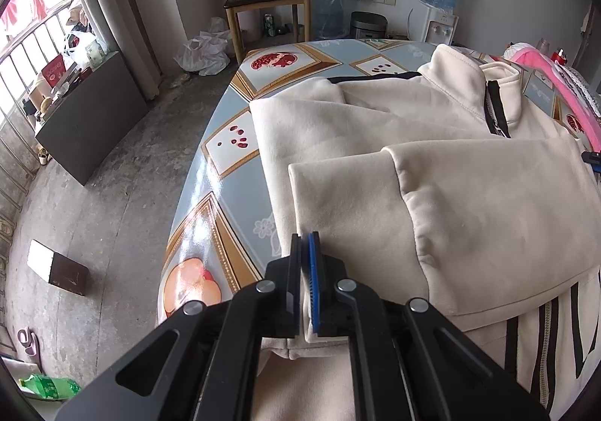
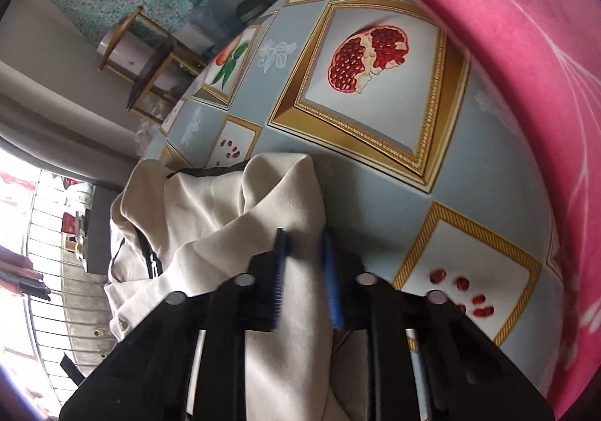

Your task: Fold large clothes

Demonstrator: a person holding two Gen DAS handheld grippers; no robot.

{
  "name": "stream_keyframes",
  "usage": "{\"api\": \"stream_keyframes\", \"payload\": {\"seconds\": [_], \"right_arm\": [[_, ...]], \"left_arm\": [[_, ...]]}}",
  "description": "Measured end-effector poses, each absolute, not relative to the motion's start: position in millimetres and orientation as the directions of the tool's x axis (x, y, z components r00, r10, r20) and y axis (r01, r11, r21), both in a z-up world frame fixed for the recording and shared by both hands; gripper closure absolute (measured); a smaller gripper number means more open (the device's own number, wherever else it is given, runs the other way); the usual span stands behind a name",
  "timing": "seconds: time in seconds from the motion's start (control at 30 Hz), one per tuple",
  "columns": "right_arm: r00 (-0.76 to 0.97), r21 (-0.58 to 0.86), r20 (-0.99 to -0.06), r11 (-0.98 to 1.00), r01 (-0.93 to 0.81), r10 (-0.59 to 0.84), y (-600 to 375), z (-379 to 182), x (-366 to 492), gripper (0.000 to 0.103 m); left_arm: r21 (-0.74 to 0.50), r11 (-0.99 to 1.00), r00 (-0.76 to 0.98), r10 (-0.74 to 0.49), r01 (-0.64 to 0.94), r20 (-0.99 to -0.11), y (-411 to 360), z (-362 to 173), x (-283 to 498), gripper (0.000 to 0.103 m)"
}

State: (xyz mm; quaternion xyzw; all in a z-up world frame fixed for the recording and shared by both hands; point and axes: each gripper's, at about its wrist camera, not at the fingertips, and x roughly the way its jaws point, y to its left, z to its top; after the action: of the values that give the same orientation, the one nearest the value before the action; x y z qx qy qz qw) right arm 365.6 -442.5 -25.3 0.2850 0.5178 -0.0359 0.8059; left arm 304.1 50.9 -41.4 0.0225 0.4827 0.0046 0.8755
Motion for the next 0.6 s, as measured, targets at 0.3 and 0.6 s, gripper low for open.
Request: {"api": "stream_keyframes", "payload": {"seconds": [0.3, 0.6], "right_arm": [[0.514, 0.176, -0.858, 0.940, 0.291, 0.002, -412.7, -14.7, 361.8, 0.098], [0.610, 0.073, -0.788, 0.972, 0.224, -0.082, -381.5, 34.2, 306.5, 0.062]], "left_arm": [[0.058, 0.998, 0.533, 0.041, 0.015, -0.845, 49.3, -42.1, 305.6, 0.099], [0.012, 1.000, 0.627, -0.003, 0.020, -0.779, 60.2, -11.6, 285.7, 0.072]]}}
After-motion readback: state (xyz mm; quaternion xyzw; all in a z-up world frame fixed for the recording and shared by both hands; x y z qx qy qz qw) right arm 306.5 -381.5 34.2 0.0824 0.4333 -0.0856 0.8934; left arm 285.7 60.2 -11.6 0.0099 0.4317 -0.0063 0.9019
